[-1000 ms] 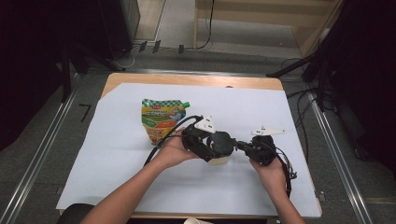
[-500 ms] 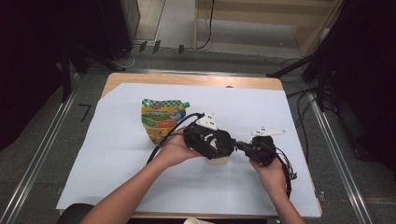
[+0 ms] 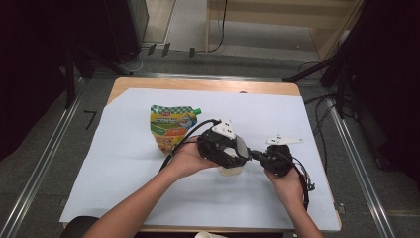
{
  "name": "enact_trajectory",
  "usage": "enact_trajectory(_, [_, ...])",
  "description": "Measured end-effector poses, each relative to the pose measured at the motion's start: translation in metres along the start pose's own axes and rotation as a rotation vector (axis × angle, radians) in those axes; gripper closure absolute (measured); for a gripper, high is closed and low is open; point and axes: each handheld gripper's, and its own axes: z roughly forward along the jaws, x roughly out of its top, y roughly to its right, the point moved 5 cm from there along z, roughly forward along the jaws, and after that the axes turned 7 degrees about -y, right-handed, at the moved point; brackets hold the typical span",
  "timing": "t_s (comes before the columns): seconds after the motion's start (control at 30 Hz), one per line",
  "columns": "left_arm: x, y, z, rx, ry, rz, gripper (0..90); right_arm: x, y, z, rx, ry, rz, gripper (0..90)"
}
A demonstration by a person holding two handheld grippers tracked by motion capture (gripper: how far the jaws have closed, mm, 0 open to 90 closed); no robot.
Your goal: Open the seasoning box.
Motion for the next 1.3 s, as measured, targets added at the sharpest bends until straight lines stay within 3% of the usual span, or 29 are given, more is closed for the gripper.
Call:
enact_trajectory(0.2, [0.003, 0.000, -0.002, -0.046, 0.013, -0.001, 59.1, 0.000, 0.000, 0.000, 0.005, 0.000, 0.002, 90.0])
enact_trajectory(0.5, [0.007, 0.000, 0.000, -0.138, 0.014, -0.007, 75.4, -0.001, 0.000, -0.001, 0.010, 0.001, 0.004, 90.0])
enact_trajectory(0.97, [0.022, -0.002, 0.015, -0.189, -0.016, 0.018, 79.4, -0.003, -0.004, -0.001, 0.016, -0.002, 0.016, 90.0])
enact_trajectory(1.3, [0.023, -0.006, 0.019, -0.233, -0.025, 0.002, 80.4, -0.003, -0.004, -0.001, 0.017, -0.003, 0.016, 90.0])
